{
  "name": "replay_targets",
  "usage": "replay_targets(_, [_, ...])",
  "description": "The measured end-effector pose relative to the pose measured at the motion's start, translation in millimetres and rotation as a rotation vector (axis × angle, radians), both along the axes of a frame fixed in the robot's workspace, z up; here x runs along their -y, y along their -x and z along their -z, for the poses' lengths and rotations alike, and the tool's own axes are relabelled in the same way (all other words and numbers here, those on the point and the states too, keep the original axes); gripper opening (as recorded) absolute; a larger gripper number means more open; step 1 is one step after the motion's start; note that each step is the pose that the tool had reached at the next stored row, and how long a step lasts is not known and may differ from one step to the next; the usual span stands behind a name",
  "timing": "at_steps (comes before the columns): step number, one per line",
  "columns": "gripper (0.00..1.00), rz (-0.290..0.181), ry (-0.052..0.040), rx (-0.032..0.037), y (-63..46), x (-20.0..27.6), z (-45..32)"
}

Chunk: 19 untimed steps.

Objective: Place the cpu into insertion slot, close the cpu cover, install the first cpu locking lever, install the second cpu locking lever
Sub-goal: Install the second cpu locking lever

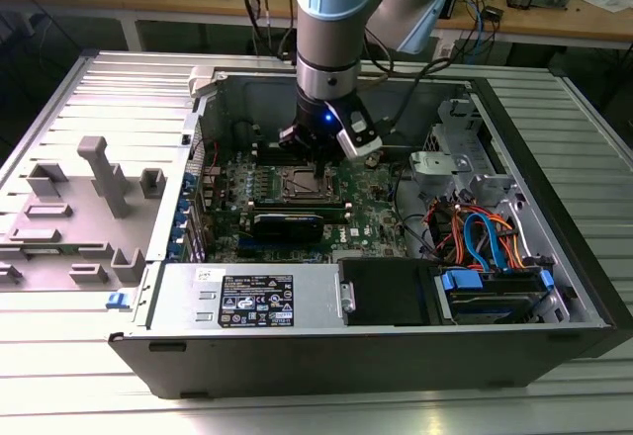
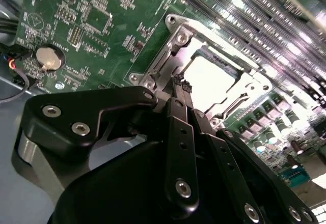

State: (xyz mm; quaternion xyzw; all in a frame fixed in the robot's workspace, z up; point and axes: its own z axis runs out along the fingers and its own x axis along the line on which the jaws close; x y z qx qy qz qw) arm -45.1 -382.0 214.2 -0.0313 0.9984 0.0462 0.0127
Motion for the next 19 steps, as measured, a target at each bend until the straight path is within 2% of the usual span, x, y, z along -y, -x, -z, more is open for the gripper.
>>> replay_targets(3, [0.11,0.000,0.0001,0.0000,0.1,1.2,-1.0])
replay_targets(6, [0.11,0.000,0.0000,0.0000,0.0,1.8,-5.0])
replay_targets(13, [0.11,0.000,0.0027,0.0000,0.0,2.6,-22.8])
replay_targets(19, [0.11,0.000,0.0120,0.0001,0.0,7.4,-23.3])
